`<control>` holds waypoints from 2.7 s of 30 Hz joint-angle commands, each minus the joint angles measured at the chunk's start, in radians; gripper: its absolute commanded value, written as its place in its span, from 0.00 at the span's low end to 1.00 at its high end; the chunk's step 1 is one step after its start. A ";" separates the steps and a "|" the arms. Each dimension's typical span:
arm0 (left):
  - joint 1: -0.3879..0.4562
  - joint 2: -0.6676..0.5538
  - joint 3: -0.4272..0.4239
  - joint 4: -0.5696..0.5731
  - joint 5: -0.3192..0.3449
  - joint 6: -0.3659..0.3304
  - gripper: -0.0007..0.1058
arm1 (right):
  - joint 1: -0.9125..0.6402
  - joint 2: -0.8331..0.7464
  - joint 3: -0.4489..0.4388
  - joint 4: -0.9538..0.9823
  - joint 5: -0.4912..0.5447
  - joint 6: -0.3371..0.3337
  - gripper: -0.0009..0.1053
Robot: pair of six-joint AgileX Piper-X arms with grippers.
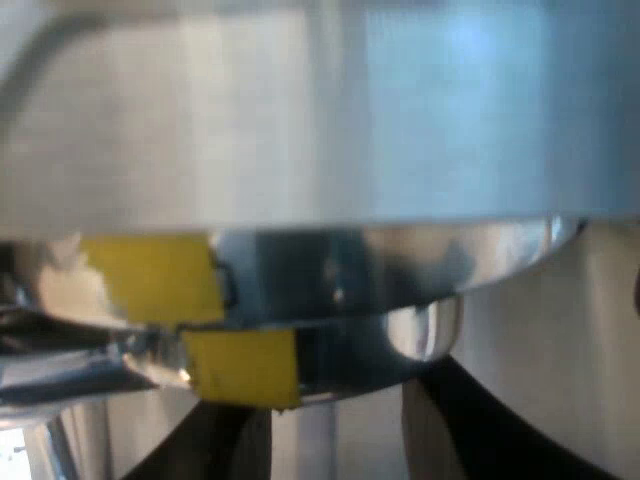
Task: Put the handle in the coffee machine
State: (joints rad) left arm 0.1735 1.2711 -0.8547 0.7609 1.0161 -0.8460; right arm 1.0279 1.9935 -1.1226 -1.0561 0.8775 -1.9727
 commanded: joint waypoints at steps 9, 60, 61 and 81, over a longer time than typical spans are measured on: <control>-0.007 -0.031 -0.023 -0.016 0.233 -0.012 0.01 | -0.001 -0.099 -0.020 -0.128 0.064 -0.051 0.31; -0.007 -0.031 -0.052 0.036 0.069 -0.048 0.55 | -0.001 -0.169 -0.030 0.036 0.059 0.044 0.23; -0.007 -0.031 -0.052 0.034 0.055 -0.043 0.55 | -0.001 -0.169 -0.030 0.036 0.059 0.044 0.23; 0.082 -0.050 -0.120 0.050 -0.007 0.013 0.55 | -0.001 -0.169 -0.030 0.036 0.059 0.047 0.23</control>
State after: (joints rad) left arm 0.2458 1.2357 -0.9559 0.8037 0.9817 -0.8353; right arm 1.0376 1.9213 -1.1131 -0.8950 0.9198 -1.9362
